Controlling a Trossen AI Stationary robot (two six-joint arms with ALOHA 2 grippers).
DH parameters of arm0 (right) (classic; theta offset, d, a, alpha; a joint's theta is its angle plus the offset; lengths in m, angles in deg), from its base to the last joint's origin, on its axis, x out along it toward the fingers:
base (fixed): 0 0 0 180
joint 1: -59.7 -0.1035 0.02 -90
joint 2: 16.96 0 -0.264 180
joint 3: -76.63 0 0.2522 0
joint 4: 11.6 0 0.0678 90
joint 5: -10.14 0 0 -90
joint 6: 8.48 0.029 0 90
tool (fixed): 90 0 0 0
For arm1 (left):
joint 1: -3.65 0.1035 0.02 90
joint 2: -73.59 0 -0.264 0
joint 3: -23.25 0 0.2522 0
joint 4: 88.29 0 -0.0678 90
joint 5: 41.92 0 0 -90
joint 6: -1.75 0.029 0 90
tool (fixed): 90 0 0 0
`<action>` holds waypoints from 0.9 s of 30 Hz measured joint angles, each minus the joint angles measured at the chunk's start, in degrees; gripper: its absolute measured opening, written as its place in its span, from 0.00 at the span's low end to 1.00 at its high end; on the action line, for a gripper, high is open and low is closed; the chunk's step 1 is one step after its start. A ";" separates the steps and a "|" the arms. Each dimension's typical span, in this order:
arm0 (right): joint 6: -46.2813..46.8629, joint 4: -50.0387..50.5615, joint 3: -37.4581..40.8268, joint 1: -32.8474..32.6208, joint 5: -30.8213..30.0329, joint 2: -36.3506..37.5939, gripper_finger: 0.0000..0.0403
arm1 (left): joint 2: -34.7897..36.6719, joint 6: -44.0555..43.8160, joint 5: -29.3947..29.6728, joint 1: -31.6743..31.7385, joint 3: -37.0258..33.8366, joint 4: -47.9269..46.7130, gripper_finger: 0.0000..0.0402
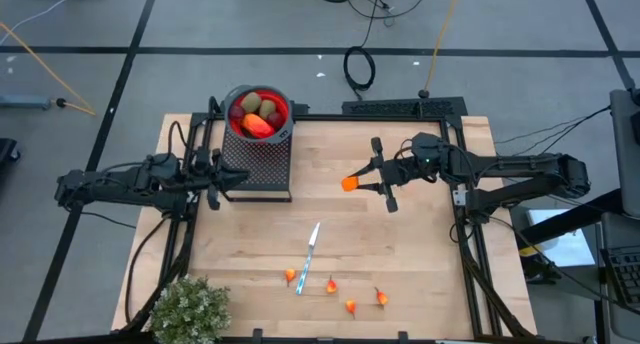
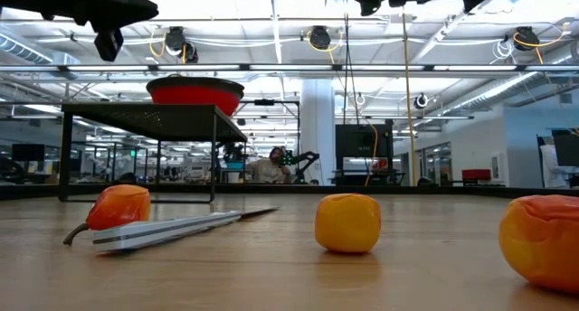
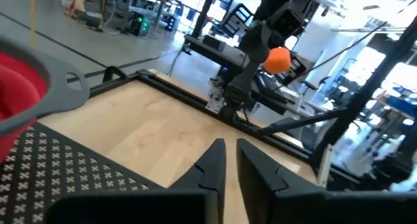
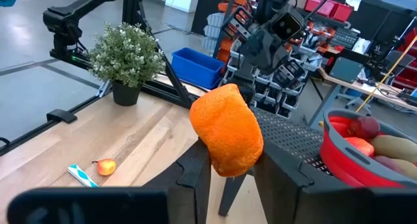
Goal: Pick & Place Fruit
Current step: Put the orange into the red strainer bowl on the shelf
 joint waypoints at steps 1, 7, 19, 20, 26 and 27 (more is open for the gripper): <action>0.08 0.00 0.00 0.00 0.00 0.00 0.23 | -0.59 0.30 0.50 0.00 0.00 0.94 0.11; 3.14 0.00 0.00 0.00 0.00 0.00 0.23 | -6.57 5.50 1.92 0.00 0.00 12.27 0.30; 14.73 -0.04 0.00 0.00 0.00 -0.02 0.23 | -22.17 18.35 -1.13 0.00 0.96 35.78 0.58; 15.59 -0.06 0.00 0.00 0.00 -0.02 0.23 | -23.36 19.14 -1.12 0.00 1.77 35.85 0.59; 21.85 -0.07 0.00 0.04 0.00 -0.02 0.23 | -30.43 26.56 -1.59 0.00 9.25 33.75 0.60; 22.96 -0.07 0.00 0.04 0.00 -0.02 0.23 | -31.63 28.16 -1.61 0.00 10.88 32.31 0.60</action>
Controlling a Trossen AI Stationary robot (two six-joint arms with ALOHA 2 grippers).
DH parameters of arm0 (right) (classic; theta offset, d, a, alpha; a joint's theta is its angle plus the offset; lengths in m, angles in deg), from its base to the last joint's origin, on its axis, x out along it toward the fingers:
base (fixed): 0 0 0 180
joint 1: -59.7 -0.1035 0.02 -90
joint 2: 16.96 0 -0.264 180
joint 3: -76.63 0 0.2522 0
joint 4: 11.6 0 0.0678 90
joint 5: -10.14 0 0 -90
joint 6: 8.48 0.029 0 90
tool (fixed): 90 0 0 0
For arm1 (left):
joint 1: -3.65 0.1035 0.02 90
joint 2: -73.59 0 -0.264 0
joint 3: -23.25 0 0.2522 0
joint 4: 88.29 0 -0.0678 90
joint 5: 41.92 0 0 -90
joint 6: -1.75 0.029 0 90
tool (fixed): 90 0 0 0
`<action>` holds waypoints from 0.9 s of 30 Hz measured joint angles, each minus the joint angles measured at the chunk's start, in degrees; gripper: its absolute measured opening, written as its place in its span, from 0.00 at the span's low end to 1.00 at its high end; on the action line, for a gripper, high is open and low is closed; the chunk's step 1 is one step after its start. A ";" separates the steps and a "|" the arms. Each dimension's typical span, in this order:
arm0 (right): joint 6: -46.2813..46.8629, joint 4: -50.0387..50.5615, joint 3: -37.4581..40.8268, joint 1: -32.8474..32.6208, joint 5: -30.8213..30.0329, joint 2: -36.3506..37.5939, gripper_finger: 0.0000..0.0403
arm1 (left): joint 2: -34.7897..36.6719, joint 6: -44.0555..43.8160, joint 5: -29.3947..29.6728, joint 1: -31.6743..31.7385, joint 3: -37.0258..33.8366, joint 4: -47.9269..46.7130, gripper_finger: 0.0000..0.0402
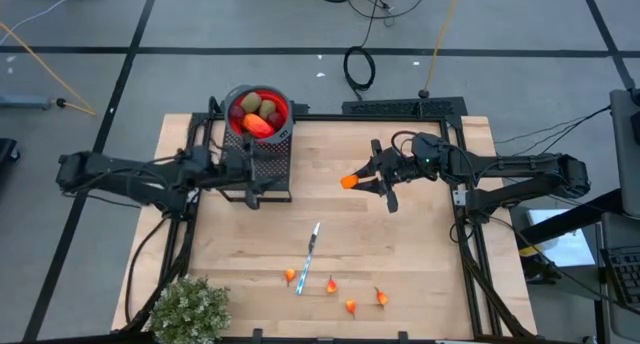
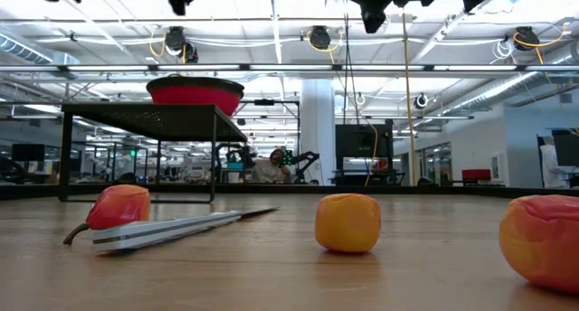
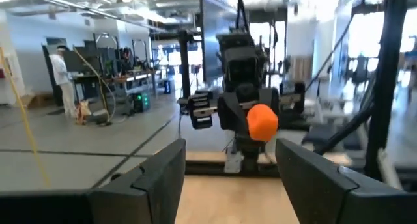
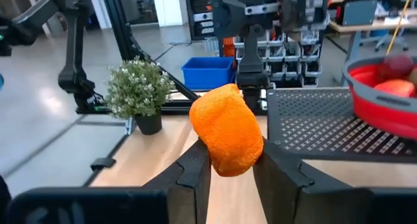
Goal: Pick & Place Fruit
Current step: Put the orange into the red strainer bowl on the shelf
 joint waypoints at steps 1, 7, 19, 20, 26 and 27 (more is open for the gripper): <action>1.24 0.00 0.00 0.00 0.00 0.00 0.23 | -1.16 1.37 -0.02 0.00 1.66 -1.79 0.60; 11.28 -0.04 0.00 0.78 0.02 0.00 0.23 | -8.23 8.77 0.00 0.00 10.21 -8.73 0.60; 29.57 -0.17 0.00 3.77 3.03 -0.99 0.23 | -20.60 19.71 -0.02 -0.13 22.73 -15.16 0.60; 30.68 -0.54 0.00 4.02 4.12 -1.39 0.23 | -21.59 20.69 -0.02 -0.24 23.98 -16.44 0.60; 34.34 -4.37 0.02 5.28 8.44 -3.97 0.23 | -27.59 24.19 0.04 -0.37 31.83 -25.30 0.60; 34.61 -4.27 0.02 5.65 9.20 -4.11 0.23 | -28.62 24.28 0.04 -0.37 33.14 -26.25 0.60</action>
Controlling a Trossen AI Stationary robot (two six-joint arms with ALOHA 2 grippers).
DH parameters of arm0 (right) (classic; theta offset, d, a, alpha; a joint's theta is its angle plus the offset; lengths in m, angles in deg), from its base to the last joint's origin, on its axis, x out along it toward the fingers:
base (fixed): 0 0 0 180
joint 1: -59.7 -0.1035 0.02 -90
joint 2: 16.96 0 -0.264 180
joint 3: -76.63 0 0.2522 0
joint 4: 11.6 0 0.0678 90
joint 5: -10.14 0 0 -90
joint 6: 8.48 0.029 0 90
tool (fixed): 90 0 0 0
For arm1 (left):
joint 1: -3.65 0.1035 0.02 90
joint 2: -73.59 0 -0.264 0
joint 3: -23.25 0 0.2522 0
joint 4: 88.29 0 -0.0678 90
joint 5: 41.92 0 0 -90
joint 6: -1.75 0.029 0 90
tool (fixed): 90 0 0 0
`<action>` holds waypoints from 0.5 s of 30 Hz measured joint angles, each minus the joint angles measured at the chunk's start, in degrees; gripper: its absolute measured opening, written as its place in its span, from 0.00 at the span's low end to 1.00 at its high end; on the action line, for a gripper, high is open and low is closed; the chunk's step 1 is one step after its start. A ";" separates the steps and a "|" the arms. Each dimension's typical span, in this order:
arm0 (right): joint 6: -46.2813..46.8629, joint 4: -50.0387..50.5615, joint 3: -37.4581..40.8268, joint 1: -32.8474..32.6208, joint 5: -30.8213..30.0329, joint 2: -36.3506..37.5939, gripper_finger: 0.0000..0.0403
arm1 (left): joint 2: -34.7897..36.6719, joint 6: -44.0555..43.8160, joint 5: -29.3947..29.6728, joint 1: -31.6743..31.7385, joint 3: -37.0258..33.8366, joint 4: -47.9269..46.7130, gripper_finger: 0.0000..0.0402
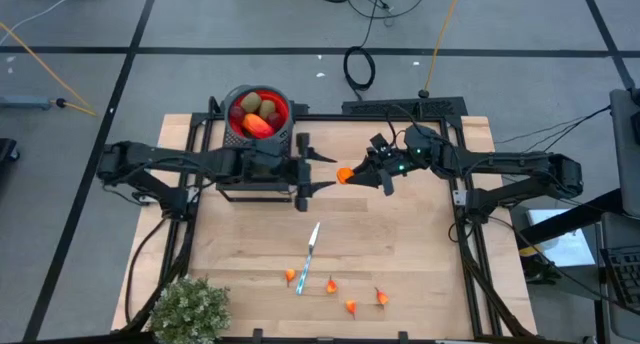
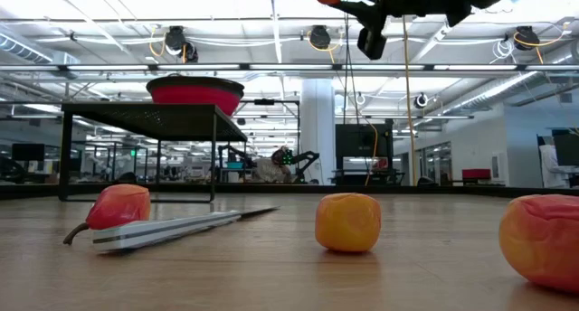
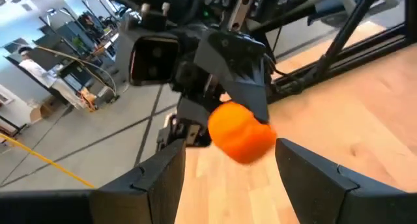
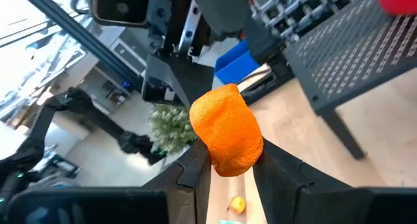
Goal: Pick & Place Fruit
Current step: Put the orange into the red strainer bowl on the shelf
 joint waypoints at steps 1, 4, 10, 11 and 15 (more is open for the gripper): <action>0.60 -0.38 0.00 0.30 0.18 -0.28 0.23 | -0.79 0.42 0.02 0.00 1.08 -0.99 0.60; 1.05 -0.43 0.00 1.12 0.66 -0.90 0.23 | -2.83 2.47 0.04 -0.04 3.16 -3.05 0.60; 2.41 -1.56 0.00 2.40 3.32 -1.59 0.23 | -4.37 3.50 0.03 -0.07 3.82 -2.93 0.60; 2.53 -2.00 0.00 2.55 3.54 -1.73 0.23 | -4.50 3.92 0.04 -0.07 3.82 -2.92 0.60; 3.93 -2.35 0.00 2.67 4.54 -2.56 0.23 | -4.58 4.92 0.48 -0.06 3.82 -2.45 0.60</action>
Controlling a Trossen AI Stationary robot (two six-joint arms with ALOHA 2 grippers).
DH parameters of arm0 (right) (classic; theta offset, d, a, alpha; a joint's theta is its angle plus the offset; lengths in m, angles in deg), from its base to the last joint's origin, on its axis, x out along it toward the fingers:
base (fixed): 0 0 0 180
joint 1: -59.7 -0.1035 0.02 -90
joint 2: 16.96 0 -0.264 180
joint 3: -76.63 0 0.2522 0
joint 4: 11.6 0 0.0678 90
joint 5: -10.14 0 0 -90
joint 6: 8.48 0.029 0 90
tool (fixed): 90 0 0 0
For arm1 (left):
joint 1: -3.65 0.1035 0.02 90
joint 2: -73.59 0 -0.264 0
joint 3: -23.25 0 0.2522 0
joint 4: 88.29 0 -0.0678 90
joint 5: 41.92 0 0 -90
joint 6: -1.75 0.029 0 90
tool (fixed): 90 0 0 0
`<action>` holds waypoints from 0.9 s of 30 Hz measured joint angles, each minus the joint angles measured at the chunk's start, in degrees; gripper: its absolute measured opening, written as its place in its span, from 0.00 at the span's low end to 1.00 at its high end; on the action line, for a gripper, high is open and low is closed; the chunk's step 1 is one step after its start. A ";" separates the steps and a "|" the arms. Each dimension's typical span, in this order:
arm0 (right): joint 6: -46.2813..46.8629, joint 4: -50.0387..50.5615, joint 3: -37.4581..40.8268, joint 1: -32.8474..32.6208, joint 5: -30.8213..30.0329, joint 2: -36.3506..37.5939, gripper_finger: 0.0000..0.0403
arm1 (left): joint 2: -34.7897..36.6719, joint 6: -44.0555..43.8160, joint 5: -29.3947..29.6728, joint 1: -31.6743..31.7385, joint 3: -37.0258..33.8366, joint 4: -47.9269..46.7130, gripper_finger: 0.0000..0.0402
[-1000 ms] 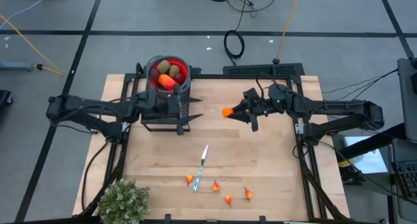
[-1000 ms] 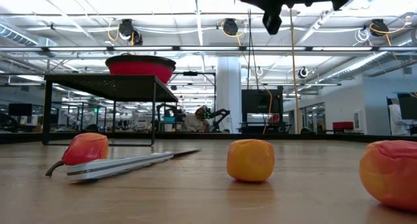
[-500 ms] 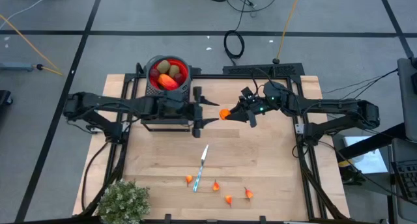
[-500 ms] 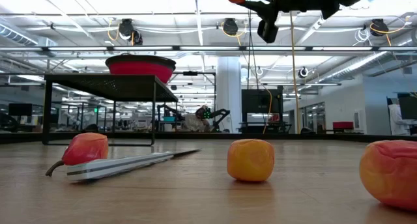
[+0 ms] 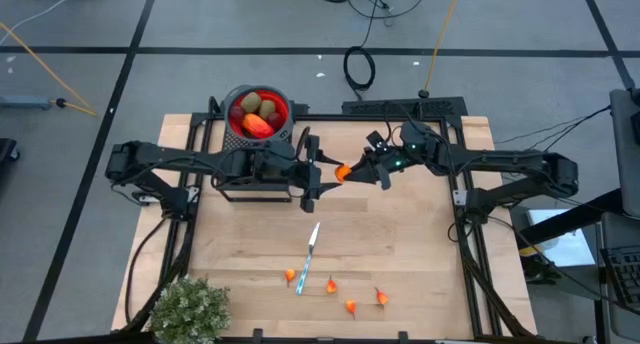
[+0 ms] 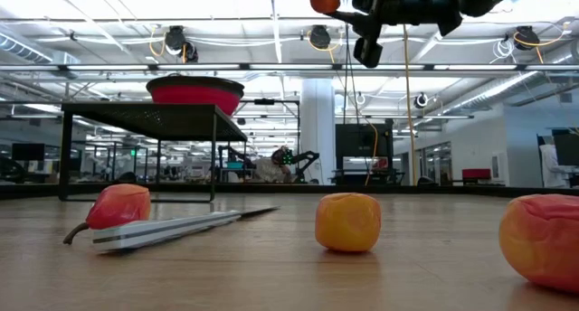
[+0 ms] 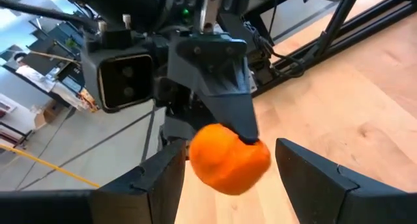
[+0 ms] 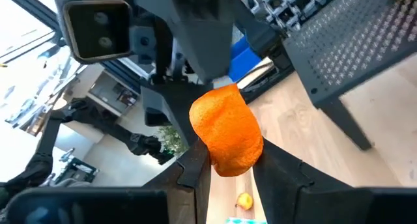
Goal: Pick & Place Fruit
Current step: Put the orange into the red strainer bowl on the shelf
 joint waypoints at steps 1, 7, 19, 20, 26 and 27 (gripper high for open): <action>0.36 -0.44 0.00 -0.01 0.04 -0.23 0.23 | 0.00 0.13 0.02 0.00 0.00 -0.10 0.60; 3.57 -4.89 -0.01 -0.07 0.30 -2.07 0.23 | 0.00 1.54 0.02 0.13 0.00 0.21 0.60; 8.88 -9.07 0.00 -0.07 1.76 -3.77 0.23 | 0.00 2.98 0.07 0.17 0.02 -0.67 0.60; 8.89 -9.05 0.00 -0.07 1.76 -3.77 0.23 | 0.00 3.06 0.07 0.17 0.02 -0.67 0.60; 8.89 -8.85 0.00 -0.07 1.63 -3.75 0.23 | 0.00 4.07 0.13 0.17 0.02 -0.67 0.59; 8.89 -8.70 0.00 -0.07 1.59 -3.75 0.23 | 0.00 4.16 0.13 0.17 0.02 -0.64 0.59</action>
